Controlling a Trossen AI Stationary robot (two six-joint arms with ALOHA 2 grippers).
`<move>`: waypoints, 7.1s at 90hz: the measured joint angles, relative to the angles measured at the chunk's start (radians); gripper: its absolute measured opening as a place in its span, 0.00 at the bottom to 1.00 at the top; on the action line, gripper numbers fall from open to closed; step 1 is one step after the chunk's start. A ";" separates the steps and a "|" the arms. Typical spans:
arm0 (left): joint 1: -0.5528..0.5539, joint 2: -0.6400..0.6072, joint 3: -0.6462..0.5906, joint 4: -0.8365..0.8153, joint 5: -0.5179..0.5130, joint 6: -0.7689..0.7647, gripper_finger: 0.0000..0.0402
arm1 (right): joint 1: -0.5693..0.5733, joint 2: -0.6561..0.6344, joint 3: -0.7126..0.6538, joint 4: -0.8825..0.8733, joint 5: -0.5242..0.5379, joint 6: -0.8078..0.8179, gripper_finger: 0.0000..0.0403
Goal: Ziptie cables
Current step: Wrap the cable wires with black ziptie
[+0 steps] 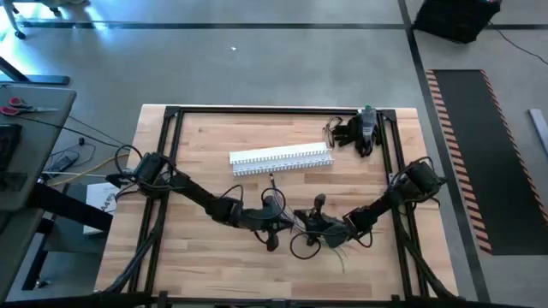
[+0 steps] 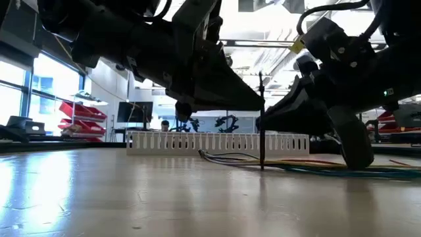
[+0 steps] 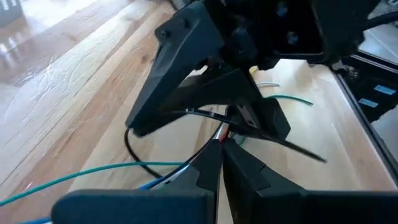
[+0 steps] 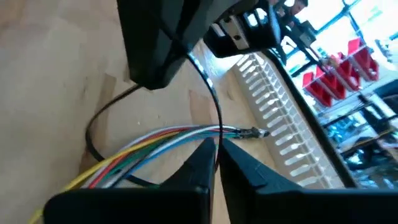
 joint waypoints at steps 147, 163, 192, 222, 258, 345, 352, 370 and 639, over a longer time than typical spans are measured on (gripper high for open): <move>-0.003 0.001 0.000 -0.017 0.054 0.028 0.00 | 0.019 0.001 -0.002 0.072 -0.052 -0.440 0.21; -0.019 0.001 0.000 -0.166 0.044 0.037 0.01 | 0.007 0.001 -0.002 0.069 -0.067 -0.368 0.19; -0.021 0.076 0.000 -0.049 -0.008 0.089 0.20 | -0.002 0.001 -0.002 0.065 -0.081 -0.334 0.02; -0.026 0.115 0.000 0.112 -0.079 0.125 0.33 | -0.002 0.001 0.000 0.047 -0.058 -0.302 0.00; -0.049 0.114 0.000 0.135 -0.110 0.159 0.02 | -0.003 0.001 -0.001 0.032 -0.038 -0.209 0.00; -0.007 0.070 0.000 0.070 0.097 0.080 0.00 | -0.055 0.001 -0.001 0.084 -0.196 -0.306 0.08; -0.007 0.070 0.000 0.068 0.101 0.065 0.00 | -0.053 0.001 0.000 0.086 -0.196 -0.333 0.02; -0.007 0.070 0.000 0.068 0.109 0.052 0.00 | -0.052 0.001 0.000 0.096 -0.193 -0.421 0.00; 0.027 0.071 0.000 0.069 0.327 -0.135 0.00 | 0.023 0.000 0.066 0.076 -0.250 -0.814 0.14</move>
